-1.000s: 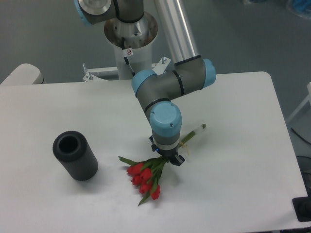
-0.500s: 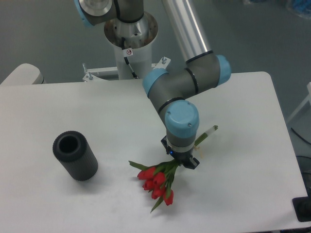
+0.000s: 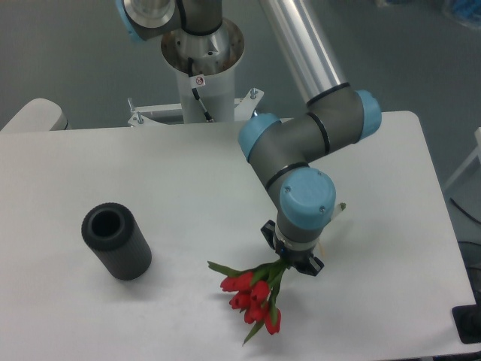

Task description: Pick up the flowers from the table

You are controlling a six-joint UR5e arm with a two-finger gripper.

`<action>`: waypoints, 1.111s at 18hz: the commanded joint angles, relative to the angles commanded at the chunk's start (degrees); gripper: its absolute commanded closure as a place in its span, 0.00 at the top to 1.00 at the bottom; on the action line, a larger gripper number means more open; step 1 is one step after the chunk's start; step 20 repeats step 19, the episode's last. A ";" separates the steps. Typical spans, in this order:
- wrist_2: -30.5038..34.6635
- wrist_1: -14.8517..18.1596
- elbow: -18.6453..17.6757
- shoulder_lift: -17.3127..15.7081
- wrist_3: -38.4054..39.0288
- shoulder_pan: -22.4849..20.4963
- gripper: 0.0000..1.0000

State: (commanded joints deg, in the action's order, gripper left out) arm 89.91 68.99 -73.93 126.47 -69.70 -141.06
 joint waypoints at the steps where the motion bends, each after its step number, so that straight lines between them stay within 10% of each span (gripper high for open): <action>1: 0.00 0.17 0.79 0.53 0.00 0.00 0.00; 20: 0.79 0.70 1.59 1.41 -4.22 0.53 0.02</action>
